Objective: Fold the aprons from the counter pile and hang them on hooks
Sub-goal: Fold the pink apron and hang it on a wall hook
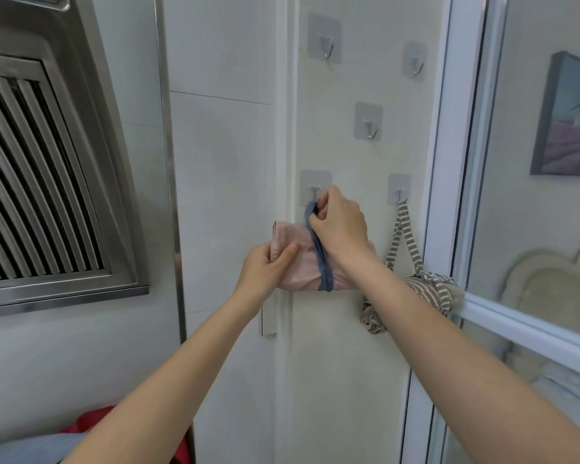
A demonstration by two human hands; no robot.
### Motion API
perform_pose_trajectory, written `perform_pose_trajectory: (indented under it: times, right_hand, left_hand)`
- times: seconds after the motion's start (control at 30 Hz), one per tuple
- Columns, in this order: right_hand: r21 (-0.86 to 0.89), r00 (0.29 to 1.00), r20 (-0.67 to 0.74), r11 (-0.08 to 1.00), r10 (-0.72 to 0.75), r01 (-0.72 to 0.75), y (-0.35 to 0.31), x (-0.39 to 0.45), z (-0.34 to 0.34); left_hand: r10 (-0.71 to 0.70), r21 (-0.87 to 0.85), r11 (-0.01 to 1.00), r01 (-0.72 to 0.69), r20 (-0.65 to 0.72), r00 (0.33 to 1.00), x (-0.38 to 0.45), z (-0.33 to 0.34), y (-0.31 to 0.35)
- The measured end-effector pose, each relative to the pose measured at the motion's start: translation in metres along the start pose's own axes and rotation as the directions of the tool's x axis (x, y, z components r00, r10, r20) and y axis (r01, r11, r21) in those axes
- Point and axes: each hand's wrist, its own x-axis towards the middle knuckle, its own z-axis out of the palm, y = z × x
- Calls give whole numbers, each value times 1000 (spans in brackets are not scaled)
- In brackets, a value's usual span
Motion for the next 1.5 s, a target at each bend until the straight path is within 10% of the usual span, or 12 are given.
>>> perform_pose_trajectory:
  times: [0.17, 0.77, 0.97, 1.1, 1.2, 1.5]
  right_hand:
    - [153, 1000, 10, 988, 3, -5, 26, -24, 7]
    - [-295, 916, -298, 938, -270, 181, 65, -11, 36]
    - [-114, 901, -387, 979, -198, 166, 74, -26, 48]
    - [173, 954, -240, 959, -180, 224, 68, -25, 36]
    - [303, 984, -66, 937, -163, 176, 67, -23, 24]
    - [-246, 993, 38, 962, -113, 119, 65, -20, 21]
  left_hand:
    - [46, 133, 990, -44, -12, 999, -10, -3, -11]
    - [-30, 159, 987, -21, 308, 951, -2, -23, -21]
    - [91, 411, 900, -148, 155, 984, -2, -28, -16]
    - [299, 363, 894, -263, -45, 953, -3, -11, 1]
    - [186, 200, 969, -146, -202, 961, 3, 3, 8]
    - [-29, -128, 991, -24, -398, 917, 1, 35, -8]
